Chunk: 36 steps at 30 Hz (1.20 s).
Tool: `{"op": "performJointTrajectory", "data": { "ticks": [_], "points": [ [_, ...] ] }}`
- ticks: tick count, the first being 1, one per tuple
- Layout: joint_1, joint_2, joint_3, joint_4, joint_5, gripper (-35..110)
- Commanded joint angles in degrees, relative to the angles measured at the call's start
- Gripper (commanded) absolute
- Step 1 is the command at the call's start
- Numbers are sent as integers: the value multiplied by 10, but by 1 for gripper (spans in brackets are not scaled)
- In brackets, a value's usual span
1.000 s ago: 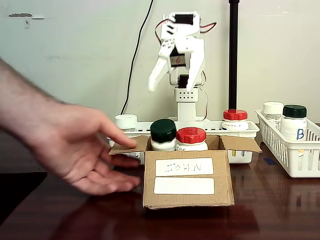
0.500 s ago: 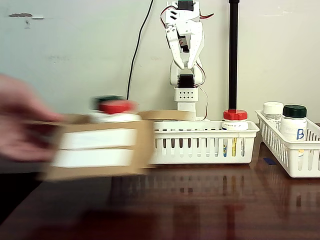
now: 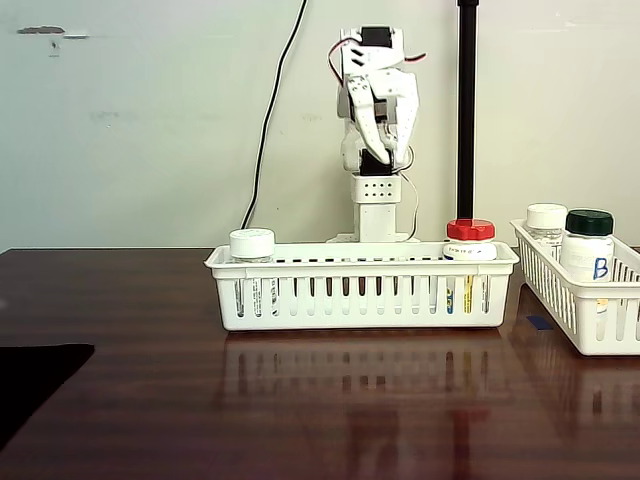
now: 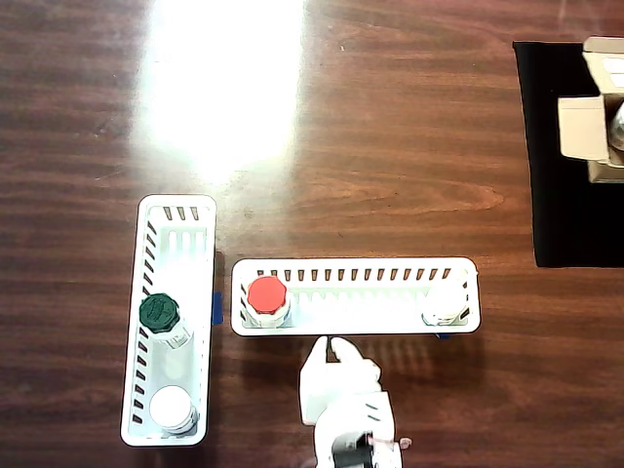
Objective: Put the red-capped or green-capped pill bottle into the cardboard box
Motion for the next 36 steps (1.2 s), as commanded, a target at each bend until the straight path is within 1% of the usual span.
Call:
{"op": "performJointTrajectory", "data": {
  "ticks": [1, 5, 10, 15, 22, 23, 25, 28, 30, 32, 34, 36],
  "points": [
    [-13, 63, 34, 8, -2, 2],
    [-20, 105, 67, 12, -7, 2],
    [-8, 198, 135, 33, 5, 2],
    [-34, 197, 184, 31, -17, 2],
    [-47, 197, 312, -39, -13, 4],
    [-35, 197, 336, -64, -9, 4],
    [-2, 196, 336, -57, 25, 4],
    [-23, 191, 336, -54, -34, 4],
    [-36, 180, 336, -54, -35, 3],
    [-35, 184, 336, -54, -63, 3],
    [-33, 197, 336, -54, -114, 3],
    [-33, 196, 336, -54, -126, 3]
  ]
}}
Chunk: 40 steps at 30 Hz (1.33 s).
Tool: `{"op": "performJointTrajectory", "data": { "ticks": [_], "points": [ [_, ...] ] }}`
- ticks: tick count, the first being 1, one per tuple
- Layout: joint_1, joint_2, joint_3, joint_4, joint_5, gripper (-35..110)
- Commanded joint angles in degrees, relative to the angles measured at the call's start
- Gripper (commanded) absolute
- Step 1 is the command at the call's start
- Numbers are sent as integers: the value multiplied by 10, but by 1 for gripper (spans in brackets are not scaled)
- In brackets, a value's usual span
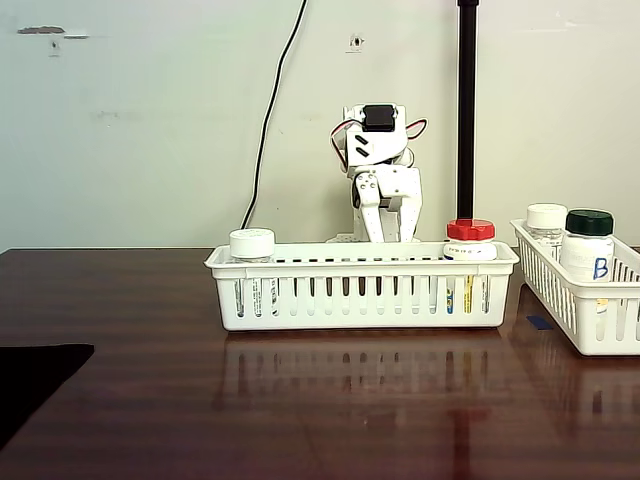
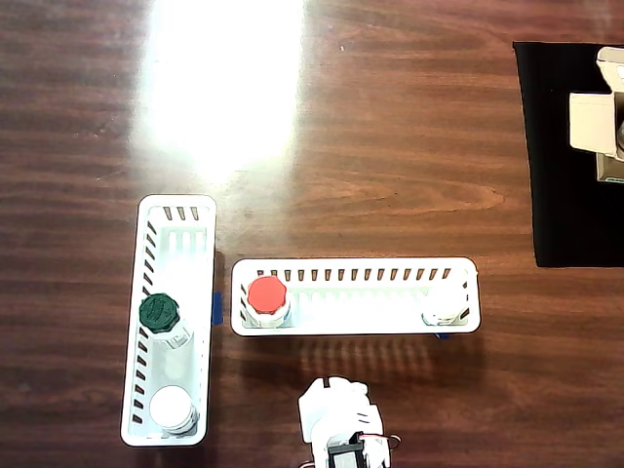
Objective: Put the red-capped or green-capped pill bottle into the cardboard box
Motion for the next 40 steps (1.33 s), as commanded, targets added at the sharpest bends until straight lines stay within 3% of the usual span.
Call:
{"op": "performJointTrajectory", "data": {
  "ticks": [1, 8, 16, 40],
  "points": [
    [-12, 48, -1, -2, -40, 3],
    [-12, 48, -1, -2, -189, 3],
    [-12, 48, -1, -2, -286, 3],
    [-12, 48, -1, -2, -381, 3]
  ]
}}
